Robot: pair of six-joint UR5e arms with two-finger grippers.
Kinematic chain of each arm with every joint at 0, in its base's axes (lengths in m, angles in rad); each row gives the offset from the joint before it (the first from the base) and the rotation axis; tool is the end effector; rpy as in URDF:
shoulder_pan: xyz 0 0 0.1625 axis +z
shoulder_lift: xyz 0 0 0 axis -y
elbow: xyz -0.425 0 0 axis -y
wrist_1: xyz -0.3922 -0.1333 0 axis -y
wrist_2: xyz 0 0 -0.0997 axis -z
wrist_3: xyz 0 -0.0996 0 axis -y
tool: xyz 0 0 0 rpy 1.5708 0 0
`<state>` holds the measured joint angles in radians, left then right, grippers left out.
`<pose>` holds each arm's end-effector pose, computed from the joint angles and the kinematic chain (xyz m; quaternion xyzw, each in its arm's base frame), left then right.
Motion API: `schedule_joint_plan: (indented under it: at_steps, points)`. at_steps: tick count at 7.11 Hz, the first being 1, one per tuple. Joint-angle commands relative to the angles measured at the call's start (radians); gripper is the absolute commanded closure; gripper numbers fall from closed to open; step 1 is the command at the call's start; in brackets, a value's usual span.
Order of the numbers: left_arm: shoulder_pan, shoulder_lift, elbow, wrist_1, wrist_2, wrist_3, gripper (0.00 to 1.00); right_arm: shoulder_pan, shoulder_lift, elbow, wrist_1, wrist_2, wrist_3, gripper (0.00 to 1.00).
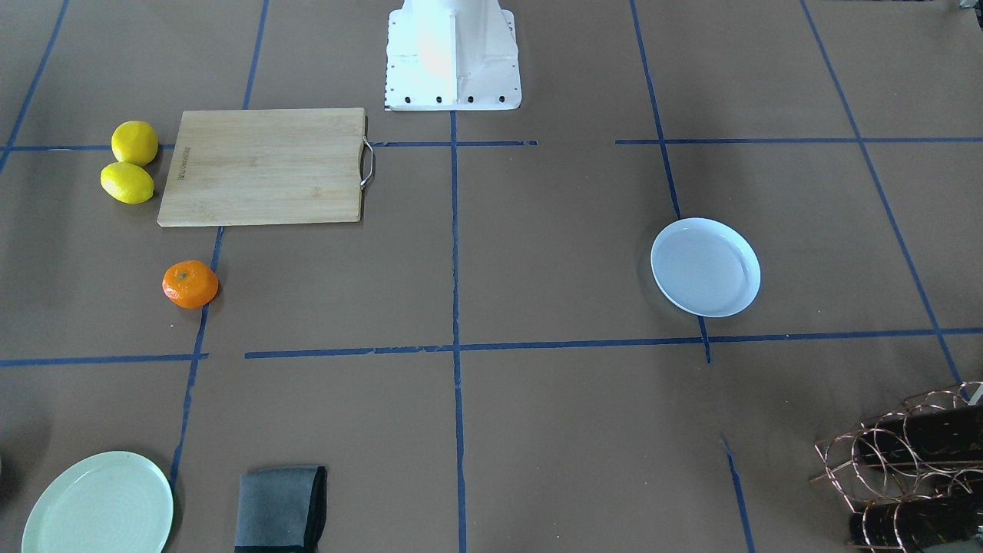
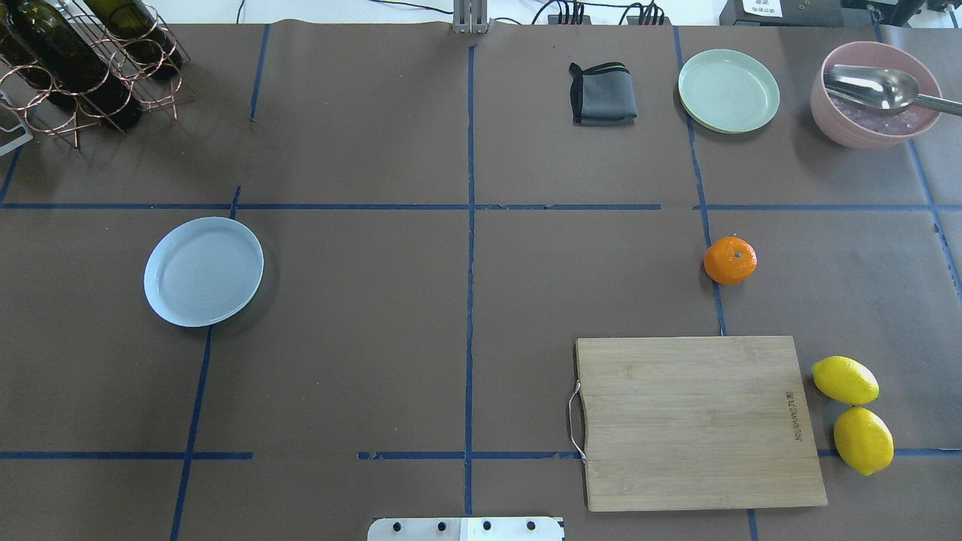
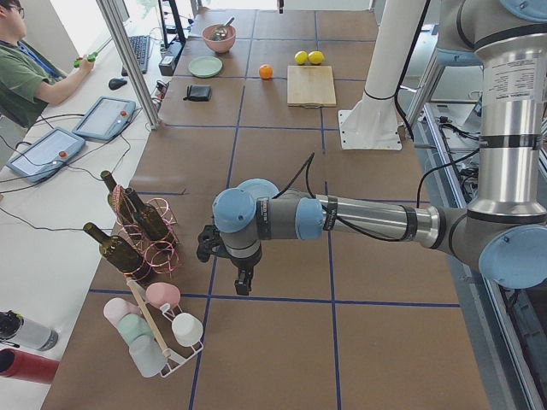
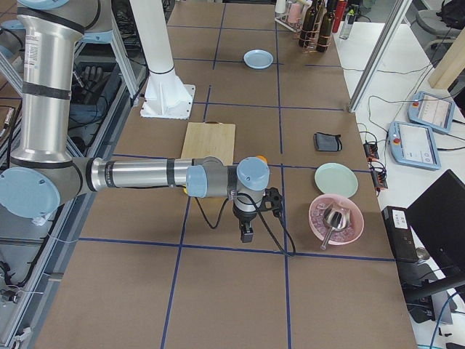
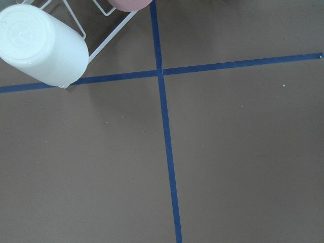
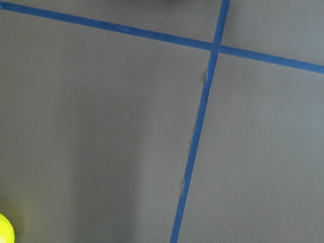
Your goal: Pick orange to plate
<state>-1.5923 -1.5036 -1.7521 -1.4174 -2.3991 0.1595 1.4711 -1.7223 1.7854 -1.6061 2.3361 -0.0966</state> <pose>-0.0698 -0.4567 0.6131 0.0185 0.4023 0.0552 0.9136 0.0213 -0.4332 0.6269 0.0123 -0.3734 -0.0961 0.9226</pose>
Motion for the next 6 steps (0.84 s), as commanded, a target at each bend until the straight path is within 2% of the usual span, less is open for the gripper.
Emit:
schedule_joint_plan:
  at_steps: [1, 3, 5, 6]
  points:
    - [0.000, -0.003, -0.010, 0.000, 0.064, 0.000, 0.00, 0.000, 0.000, 0.006, 0.000, 0.000, 0.000, 0.00]
    - [-0.005, 0.011, -0.024, 0.000, 0.066, 0.003, 0.00, 0.000, 0.007, 0.008, 0.002, 0.002, 0.000, 0.00]
    - [-0.002, -0.041, -0.038, -0.036, 0.092, 0.003, 0.00, 0.000, 0.013, 0.113, 0.002, -0.006, 0.002, 0.00]
    - [0.000, -0.093, -0.044, -0.067, 0.180, 0.014, 0.00, 0.000, 0.058, 0.126, 0.002, -0.009, 0.003, 0.00]
